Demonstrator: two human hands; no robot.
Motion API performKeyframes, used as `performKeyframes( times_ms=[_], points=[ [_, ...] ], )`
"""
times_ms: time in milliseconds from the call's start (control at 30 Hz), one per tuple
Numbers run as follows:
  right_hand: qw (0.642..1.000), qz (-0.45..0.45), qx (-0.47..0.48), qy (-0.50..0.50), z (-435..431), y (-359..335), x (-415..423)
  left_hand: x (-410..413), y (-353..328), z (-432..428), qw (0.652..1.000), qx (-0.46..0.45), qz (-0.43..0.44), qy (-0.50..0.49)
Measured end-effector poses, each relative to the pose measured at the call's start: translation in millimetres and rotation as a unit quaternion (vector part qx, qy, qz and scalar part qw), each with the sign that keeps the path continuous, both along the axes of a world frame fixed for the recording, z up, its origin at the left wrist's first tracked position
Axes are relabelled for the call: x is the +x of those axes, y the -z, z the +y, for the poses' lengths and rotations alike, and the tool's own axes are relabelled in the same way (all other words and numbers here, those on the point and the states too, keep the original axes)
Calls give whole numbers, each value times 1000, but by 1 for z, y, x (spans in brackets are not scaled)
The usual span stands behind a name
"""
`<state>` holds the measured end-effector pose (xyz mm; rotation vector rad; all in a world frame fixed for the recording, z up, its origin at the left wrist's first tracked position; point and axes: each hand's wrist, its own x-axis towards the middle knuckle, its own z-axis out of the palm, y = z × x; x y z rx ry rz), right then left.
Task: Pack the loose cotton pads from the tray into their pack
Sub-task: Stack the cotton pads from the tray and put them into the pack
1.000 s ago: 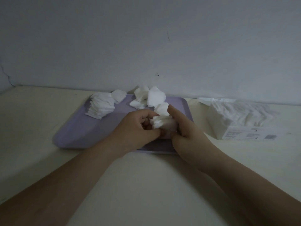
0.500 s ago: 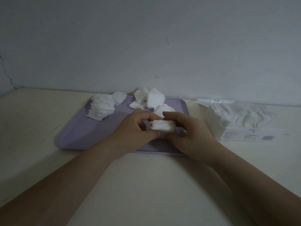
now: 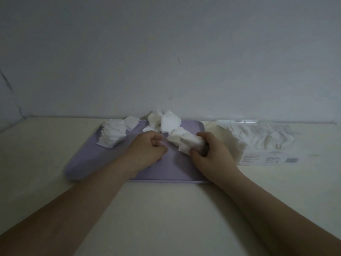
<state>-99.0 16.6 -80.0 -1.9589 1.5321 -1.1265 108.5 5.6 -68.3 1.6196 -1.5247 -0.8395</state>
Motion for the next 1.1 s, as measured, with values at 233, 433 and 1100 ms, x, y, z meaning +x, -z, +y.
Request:
performKeyframes(
  times_ms=[233, 433, 1100],
  points=[
    [999, -36, -5, -16, -1, 3, -3, -24, -10, -36, 983, -4, -182, -22],
    [998, -49, -16, 22, -4, 5, -6, -33, -9, -39, 990, 11, -135, -26],
    [984, -169, 55, -28, -13, 11, -7, 7, 9, 2, 971, -13, 173, 167]
  ],
)
